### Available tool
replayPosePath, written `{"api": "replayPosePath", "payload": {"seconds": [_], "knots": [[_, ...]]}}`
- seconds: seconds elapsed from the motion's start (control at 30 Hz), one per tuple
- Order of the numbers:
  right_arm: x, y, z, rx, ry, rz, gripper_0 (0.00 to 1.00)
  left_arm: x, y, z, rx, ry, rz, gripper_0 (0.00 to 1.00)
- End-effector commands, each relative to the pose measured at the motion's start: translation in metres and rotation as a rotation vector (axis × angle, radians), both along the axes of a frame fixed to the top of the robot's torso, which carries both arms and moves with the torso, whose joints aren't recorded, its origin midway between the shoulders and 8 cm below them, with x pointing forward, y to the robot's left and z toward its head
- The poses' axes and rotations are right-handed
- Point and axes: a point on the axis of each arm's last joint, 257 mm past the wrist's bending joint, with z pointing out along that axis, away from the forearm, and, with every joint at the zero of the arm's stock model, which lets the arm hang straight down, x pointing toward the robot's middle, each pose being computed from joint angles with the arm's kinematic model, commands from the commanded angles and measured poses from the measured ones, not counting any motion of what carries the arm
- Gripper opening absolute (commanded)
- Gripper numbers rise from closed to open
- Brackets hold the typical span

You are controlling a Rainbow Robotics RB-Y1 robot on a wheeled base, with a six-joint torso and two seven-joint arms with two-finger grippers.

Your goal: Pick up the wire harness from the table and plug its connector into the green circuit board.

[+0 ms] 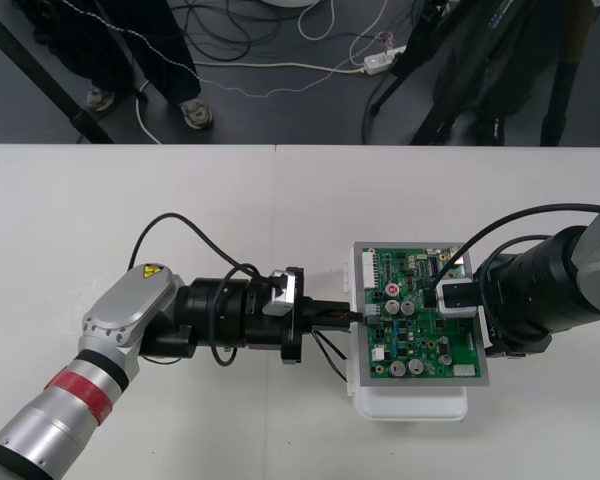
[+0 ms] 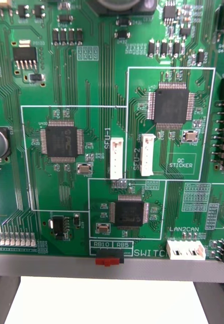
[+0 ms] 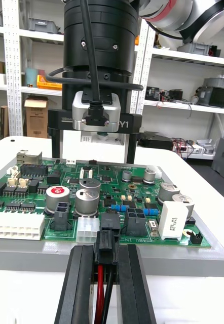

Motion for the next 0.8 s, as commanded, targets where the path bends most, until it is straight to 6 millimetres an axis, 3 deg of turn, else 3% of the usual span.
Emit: {"api": "replayPosePath", "payload": {"seconds": [0.03,0.8], "knots": [[-0.013,0.012,-0.004,0.024,0.025,0.000,1.00,-0.010,-0.022,0.004,-0.015,-0.060,-0.012,0.00],[0.000,0.016,-0.002,0.036,-0.052,0.007,1.00,-0.013,-0.025,0.002,-0.014,-0.071,-0.017,0.00]]}}
